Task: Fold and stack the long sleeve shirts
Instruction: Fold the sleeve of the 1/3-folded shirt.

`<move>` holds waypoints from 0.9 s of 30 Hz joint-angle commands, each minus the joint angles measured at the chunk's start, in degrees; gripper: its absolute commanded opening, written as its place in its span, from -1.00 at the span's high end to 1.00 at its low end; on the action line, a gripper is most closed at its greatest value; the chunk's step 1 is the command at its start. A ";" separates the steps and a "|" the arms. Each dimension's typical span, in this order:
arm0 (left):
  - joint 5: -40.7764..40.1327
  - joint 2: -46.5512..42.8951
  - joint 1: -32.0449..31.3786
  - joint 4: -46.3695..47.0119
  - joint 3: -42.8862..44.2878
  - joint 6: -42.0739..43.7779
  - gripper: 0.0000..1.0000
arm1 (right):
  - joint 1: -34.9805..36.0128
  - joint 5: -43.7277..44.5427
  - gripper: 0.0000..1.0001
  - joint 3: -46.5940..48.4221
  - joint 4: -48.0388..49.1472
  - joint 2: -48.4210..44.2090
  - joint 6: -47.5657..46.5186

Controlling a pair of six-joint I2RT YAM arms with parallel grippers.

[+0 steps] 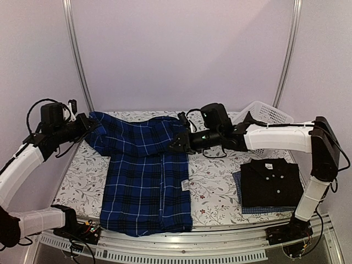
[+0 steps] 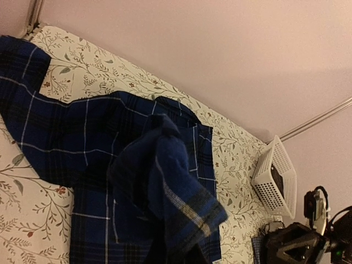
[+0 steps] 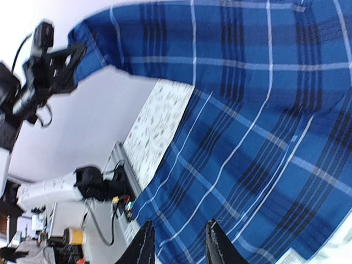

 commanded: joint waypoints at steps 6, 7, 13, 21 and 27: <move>-0.04 -4.33 -2.02 -3.31 -3.71 -3.66 1.00 | -10.59 1.00 0.49 21.57 3.47 25.18 -3.05; 0.39 -4.62 -2.32 -3.49 -3.82 -3.77 1.00 | -11.20 -0.15 0.51 24.42 3.58 27.27 -2.66; 2.45 -5.81 -5.20 -3.81 -4.54 -4.50 1.00 | -12.42 -1.94 0.55 38.14 5.55 41.17 1.52; 10.53 -4.53 -14.20 1.25 -4.80 -3.97 1.00 | -12.44 -2.80 0.55 49.14 7.16 52.47 7.90; 11.99 2.93 -24.01 2.90 -2.14 -1.72 1.00 | -12.44 -3.60 0.57 49.46 6.25 55.51 8.72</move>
